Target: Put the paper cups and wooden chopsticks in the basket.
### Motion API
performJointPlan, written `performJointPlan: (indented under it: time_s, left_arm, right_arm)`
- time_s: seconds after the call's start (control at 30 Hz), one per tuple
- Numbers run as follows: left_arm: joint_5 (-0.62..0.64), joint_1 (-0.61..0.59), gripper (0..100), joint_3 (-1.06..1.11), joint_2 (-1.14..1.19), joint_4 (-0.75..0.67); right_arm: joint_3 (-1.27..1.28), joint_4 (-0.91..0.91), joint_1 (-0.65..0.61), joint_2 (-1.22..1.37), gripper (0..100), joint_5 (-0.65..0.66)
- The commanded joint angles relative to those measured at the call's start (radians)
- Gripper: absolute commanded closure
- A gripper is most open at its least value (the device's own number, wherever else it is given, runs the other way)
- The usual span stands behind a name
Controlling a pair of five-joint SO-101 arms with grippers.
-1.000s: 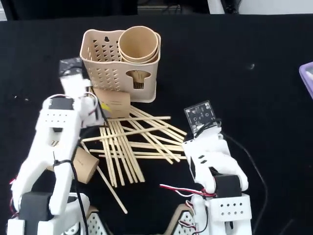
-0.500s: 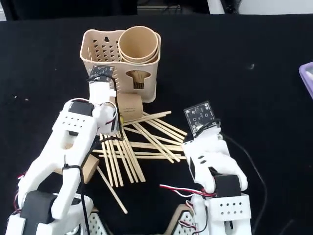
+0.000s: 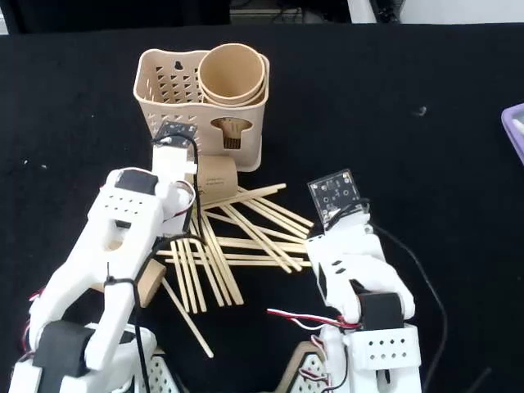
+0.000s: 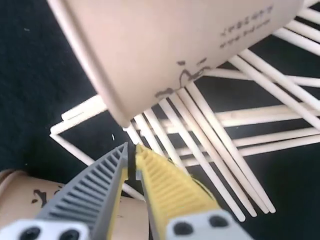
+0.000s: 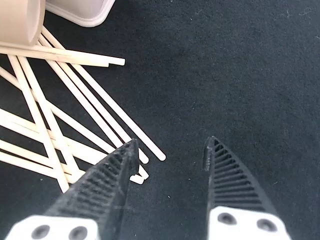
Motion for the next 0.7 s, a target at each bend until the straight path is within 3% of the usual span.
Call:
performJointPlan:
  time_s: [0.0,0.1,0.27,0.5,0.67]
  left_arm:
    - [-0.012,0.001,97,-0.001,-0.146,0.009]
    - [-0.012,-0.005,94,0.005,-0.287,0.009]
    - [-0.003,-0.007,73,0.087,-0.454,-0.054]
    - [-0.006,-0.005,75,0.326,-0.489,-0.356]
    - [-0.003,-0.007,75,0.39,-0.497,-0.457]
  right_arm:
    - [-0.007,-0.023,0.014,-0.021,78.0,-0.009]
    - [-0.007,-0.023,0.014,-0.021,78.0,-0.009]
    - [-0.007,-0.023,0.014,-0.021,78.0,-0.009]
    - [-0.007,-0.023,0.014,-0.021,78.0,-0.009]
    - [-0.005,-0.023,0.014,-0.021,78.0,-0.008]
